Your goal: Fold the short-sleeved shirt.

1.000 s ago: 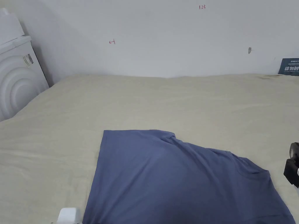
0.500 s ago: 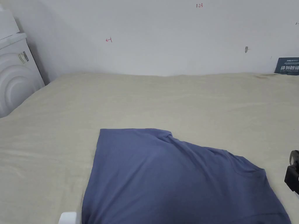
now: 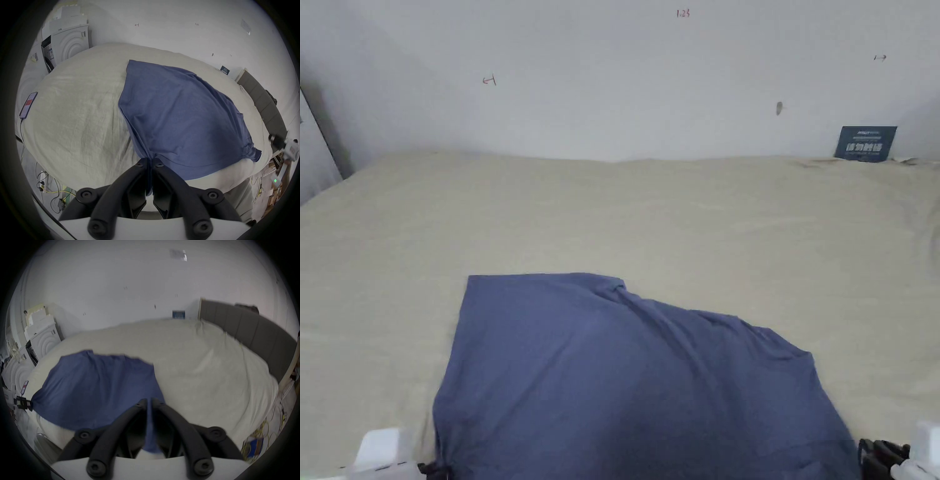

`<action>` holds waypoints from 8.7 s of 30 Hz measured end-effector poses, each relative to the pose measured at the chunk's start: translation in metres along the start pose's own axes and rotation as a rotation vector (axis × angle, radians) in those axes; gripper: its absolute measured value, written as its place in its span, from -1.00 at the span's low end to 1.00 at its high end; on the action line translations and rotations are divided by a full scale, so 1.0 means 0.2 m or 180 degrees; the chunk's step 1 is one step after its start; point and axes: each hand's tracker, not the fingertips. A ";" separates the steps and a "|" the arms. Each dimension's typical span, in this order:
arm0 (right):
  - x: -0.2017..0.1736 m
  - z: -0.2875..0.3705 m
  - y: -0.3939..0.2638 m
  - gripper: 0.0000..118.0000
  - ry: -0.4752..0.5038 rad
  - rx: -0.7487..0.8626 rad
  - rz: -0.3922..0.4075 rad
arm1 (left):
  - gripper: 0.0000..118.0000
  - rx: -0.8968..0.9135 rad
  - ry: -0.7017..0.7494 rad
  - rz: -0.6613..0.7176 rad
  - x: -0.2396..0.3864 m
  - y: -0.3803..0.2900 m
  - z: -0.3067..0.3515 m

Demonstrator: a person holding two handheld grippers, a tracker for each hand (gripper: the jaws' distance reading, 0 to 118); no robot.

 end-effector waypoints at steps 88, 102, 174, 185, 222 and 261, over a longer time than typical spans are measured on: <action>-0.54 0.54 2.58 -0.93 0.0287 0.2560 0.0418 | -0.95 0.2198 0.0055 -0.0564 0.62 2.43 0.72; -0.44 -0.04 1.88 -0.93 0.0216 0.1563 0.0189 | -0.95 0.1346 0.0087 -0.0522 0.45 2.01 -0.08; 0.05 -0.13 -0.34 -0.81 0.0066 -0.0470 -0.0356 | -0.70 -0.0139 0.0238 -0.0202 -0.06 -0.08 -0.30; -0.07 0.11 -0.01 0.71 0.0167 0.0220 -0.0129 | 0.97 0.0430 0.0275 -0.0178 0.06 0.10 -0.05; -0.37 0.39 0.36 -1.00 -0.0338 0.2043 0.0239 | -1.00 0.2258 0.0220 -0.0522 0.36 0.34 0.17; -0.26 0.17 0.19 -1.00 -0.0217 0.1404 0.0309 | 0.27 -0.0323 0.0437 -0.0025 -0.08 -0.07 -0.30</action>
